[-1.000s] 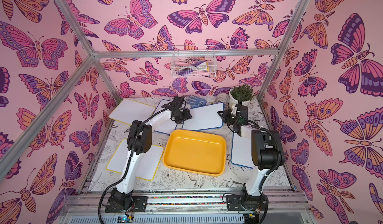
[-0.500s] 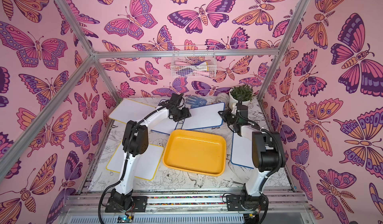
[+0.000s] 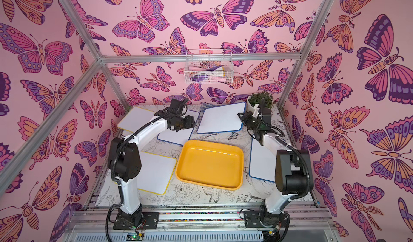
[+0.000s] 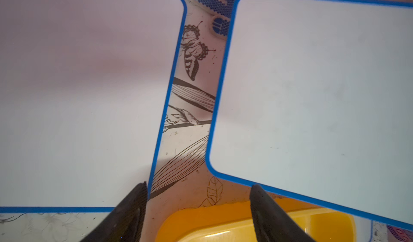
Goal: Put the whiteboard into the storage box
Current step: Move the storage box to the center of the board.
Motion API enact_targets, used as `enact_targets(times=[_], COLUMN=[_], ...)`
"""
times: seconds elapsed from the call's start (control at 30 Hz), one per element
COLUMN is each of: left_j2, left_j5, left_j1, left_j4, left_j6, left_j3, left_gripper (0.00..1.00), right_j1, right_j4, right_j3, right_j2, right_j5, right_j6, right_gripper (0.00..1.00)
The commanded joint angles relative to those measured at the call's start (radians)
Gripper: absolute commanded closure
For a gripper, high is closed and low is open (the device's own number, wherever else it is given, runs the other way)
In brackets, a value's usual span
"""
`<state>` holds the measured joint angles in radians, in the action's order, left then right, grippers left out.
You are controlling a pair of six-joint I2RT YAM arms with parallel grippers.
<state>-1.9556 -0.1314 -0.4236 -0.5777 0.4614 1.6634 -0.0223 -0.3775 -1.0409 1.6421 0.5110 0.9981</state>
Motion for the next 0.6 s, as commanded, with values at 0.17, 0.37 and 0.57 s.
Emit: enact_targets(times=[0.17,0.37,0.57], left_j2=[0.172,0.249,0.295], left_j5=[0.096,0.093,0.106], left_j1=[-0.003,-0.034,-0.074], left_j4=[-0.014,0.011,0.037], left_j6=[-0.073,-0.078,-0.076], left_j3=[-0.215,-0.337,-0.436], left_gripper=[0.3,0.35,0.37], right_j1=[-0.001,-0.001,-0.001], right_j4=[0.065,0.2,0.267], right_j3=[-0.03,-0.003,0.054], right_j2=[-0.192,-0.327,-0.457], right_j5=[-0.025,-0.055,-0.078], right_j6=[-0.092,-0.159,-0.182], right_gripper=[1.0,1.0,1.0])
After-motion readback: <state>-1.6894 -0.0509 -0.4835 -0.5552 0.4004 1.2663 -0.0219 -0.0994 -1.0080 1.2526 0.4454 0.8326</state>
